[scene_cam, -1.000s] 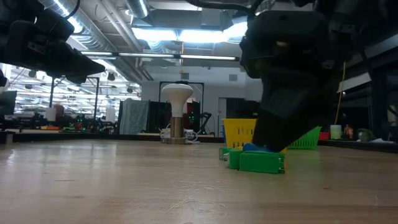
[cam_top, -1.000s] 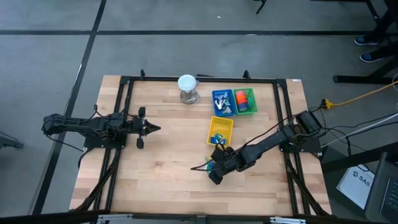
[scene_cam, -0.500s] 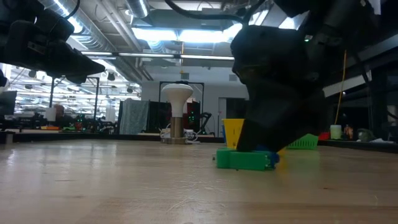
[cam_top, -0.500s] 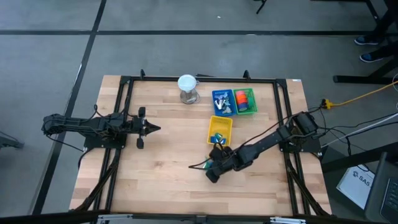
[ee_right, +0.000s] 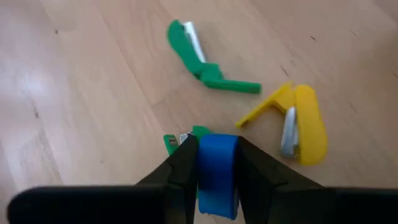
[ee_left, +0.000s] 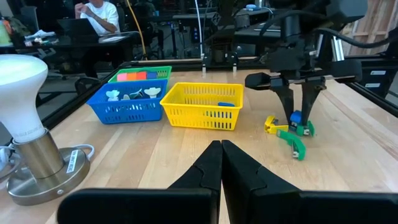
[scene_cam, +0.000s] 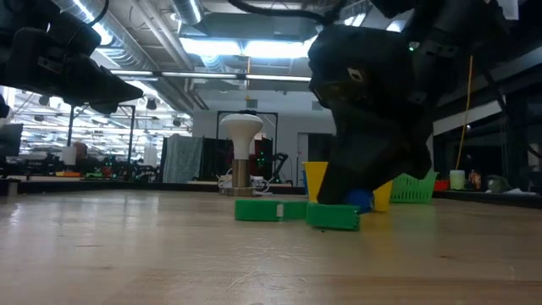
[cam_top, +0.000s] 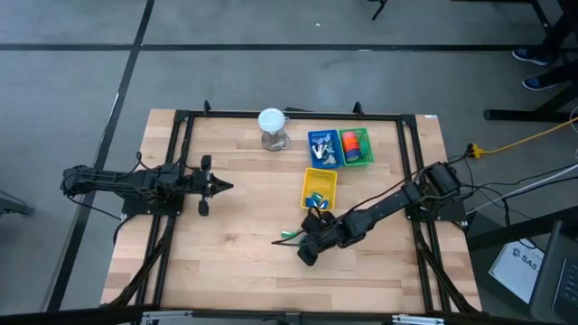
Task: Pick and place Stapler, Stapler remover, tape
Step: Put the blue stapler into the yellow bin
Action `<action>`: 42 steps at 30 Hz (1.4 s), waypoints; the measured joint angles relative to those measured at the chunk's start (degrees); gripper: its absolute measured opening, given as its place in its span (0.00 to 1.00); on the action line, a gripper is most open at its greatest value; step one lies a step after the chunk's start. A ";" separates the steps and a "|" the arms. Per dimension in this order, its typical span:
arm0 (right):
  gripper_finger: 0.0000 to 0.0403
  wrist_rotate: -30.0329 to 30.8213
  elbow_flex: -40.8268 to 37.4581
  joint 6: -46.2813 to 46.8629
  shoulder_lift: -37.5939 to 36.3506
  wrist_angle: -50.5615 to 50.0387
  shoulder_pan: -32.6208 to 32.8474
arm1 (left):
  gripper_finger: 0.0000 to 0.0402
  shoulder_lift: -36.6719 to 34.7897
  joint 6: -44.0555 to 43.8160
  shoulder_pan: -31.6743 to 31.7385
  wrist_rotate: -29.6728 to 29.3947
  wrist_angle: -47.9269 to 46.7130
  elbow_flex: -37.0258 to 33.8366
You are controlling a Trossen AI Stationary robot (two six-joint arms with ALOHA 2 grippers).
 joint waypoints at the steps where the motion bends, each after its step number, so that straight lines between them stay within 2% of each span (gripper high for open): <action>1: 0.21 -0.32 0.64 -0.87 0.09 -0.50 -0.02 | 0.00 0.00 0.00 -0.01 0.00 0.00 0.00; 6: 0.24 -0.59 4.57 -3.78 0.03 -6.39 0.00 | 0.00 -0.02 0.00 0.00 0.00 0.00 0.00; 16: 0.22 2.28 12.30 -10.15 -0.41 -16.60 0.00 | 0.00 -0.01 0.00 0.00 0.00 0.01 0.00; 23: 0.22 7.30 13.06 -14.57 -0.64 -16.34 -0.28 | 0.00 -0.01 0.00 -0.01 0.00 0.02 0.00; 30: 0.22 10.83 12.90 -19.35 -5.02 -16.78 -0.37 | 0.00 0.00 0.00 -0.01 0.00 -0.04 0.00; 42: 0.22 13.84 12.90 -23.56 -13.52 -26.96 -2.07 | 0.00 0.00 0.00 0.00 0.00 0.00 0.00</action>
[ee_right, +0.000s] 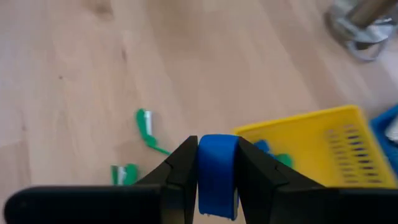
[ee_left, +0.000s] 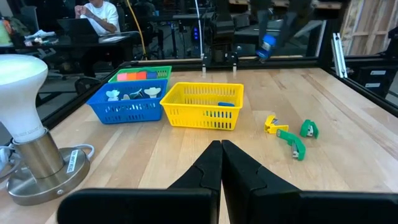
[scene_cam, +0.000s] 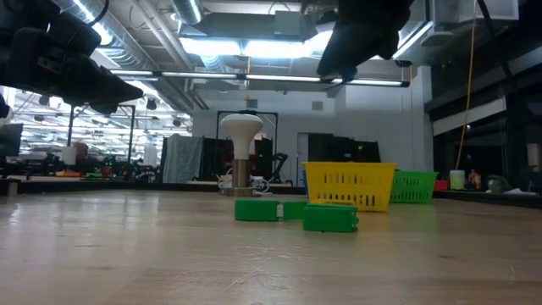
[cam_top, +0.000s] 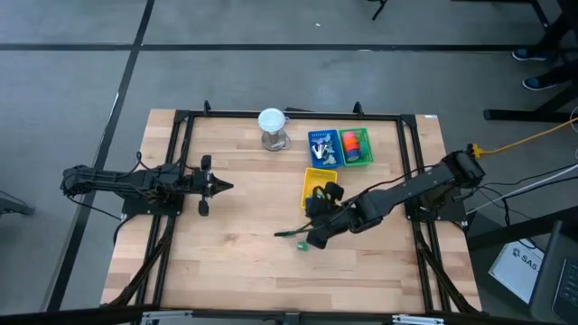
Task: Pick and place Stapler, Stapler remover, tape
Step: Put the blue stapler into the yellow bin
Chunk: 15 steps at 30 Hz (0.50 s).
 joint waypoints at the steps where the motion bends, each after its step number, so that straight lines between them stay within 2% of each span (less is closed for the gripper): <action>1: 0.22 0.00 0.00 -0.17 -0.77 -0.99 -0.36 | 0.00 0.00 0.00 -0.02 0.00 -0.02 0.00; 15: 0.22 2.09 -0.02 -3.16 -6.80 -12.88 -5.57 | 0.00 0.00 0.00 -0.01 0.00 0.02 0.00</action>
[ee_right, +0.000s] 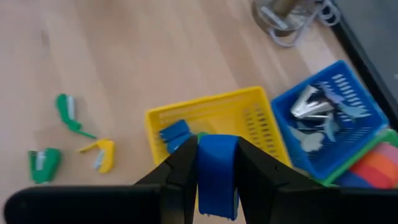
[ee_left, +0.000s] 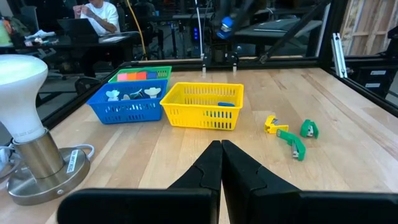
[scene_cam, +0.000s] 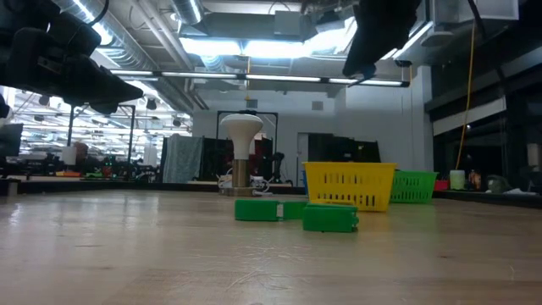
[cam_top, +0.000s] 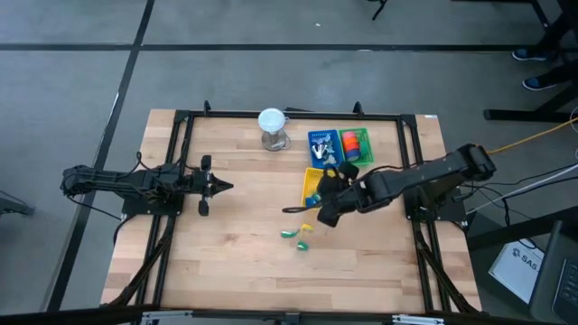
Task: Pick and place Stapler, Stapler remover, tape
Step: Put the blue stapler into the yellow bin
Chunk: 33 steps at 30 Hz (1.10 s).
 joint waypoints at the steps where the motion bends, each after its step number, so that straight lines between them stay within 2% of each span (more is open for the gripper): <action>1: 0.22 0.59 -0.01 -0.19 -0.10 -0.56 -0.28 | 0.00 0.00 0.00 0.01 0.00 -0.02 0.00; 8: 0.22 1.02 -5.91 -1.67 -3.66 2.68 -3.08 | 0.00 0.00 0.00 0.01 0.00 -0.02 0.00; 16: 0.22 -4.73 -18.00 -1.87 -8.23 14.97 -7.17 | 0.00 0.00 0.00 -0.01 0.00 -0.02 0.00; 28: 0.22 -14.47 -29.06 -4.38 -7.67 32.78 -11.89 | 0.00 -0.02 0.00 0.01 0.00 -0.02 0.00; 33: 0.22 -14.83 -31.33 -4.25 -6.35 35.91 -12.12 | 0.00 -0.02 0.00 0.00 -0.01 0.00 0.00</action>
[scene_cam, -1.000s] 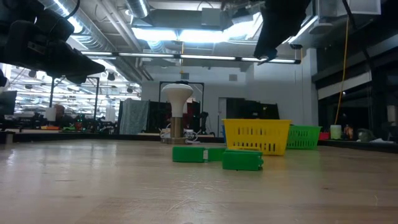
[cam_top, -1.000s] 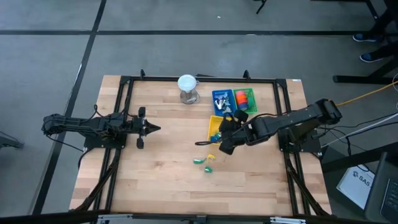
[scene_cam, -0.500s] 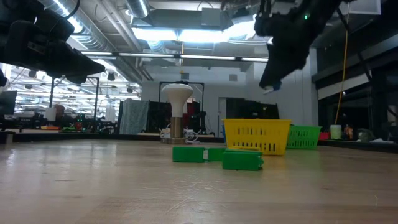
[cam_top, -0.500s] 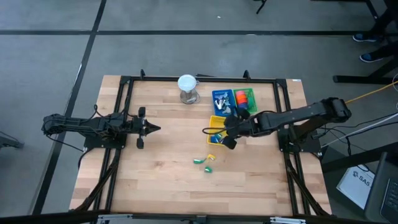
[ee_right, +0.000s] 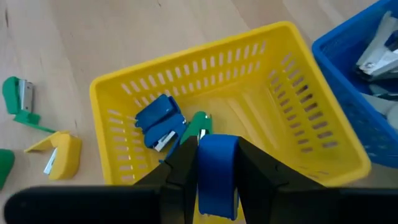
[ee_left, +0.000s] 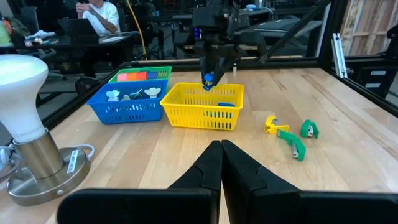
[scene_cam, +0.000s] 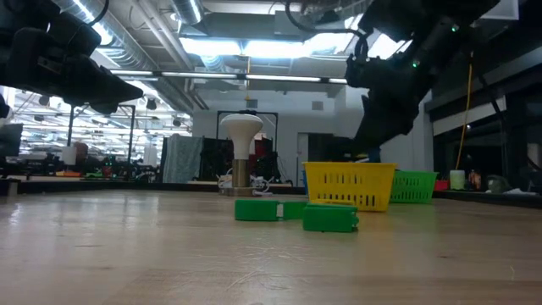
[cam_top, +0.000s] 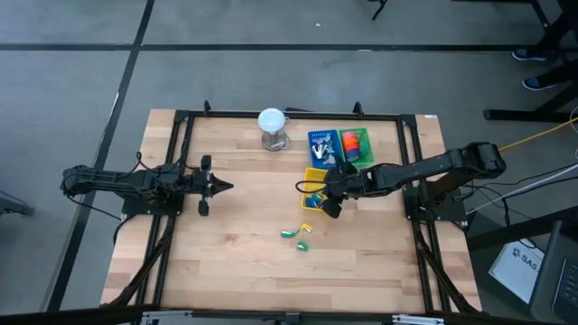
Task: Pick and place Stapler, Stapler remover, tape
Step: Put the blue stapler into the yellow bin, then put the green stapler into the yellow bin
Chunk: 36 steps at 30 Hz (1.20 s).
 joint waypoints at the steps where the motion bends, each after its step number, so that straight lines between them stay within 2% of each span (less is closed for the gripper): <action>1: 0.22 0.00 -0.03 -0.01 0.35 0.37 0.00 | 0.00 0.01 0.00 0.00 0.00 -0.02 0.00; 10: 0.24 0.01 -0.03 -0.22 2.08 2.44 0.00 | 0.00 0.00 0.00 0.00 0.01 0.00 0.00; 18: 0.36 -2.82 -0.03 -1.69 2.10 2.65 0.00 | 0.00 0.00 0.00 0.01 0.01 0.00 0.00; 28: 0.54 -2.93 -0.03 -1.70 2.10 2.63 0.04 | 0.00 0.00 0.00 -0.01 -0.01 0.00 0.00; 36: 0.56 -2.92 2.02 -2.22 2.10 1.16 0.15 | 0.00 0.01 0.00 0.00 0.01 -0.02 0.00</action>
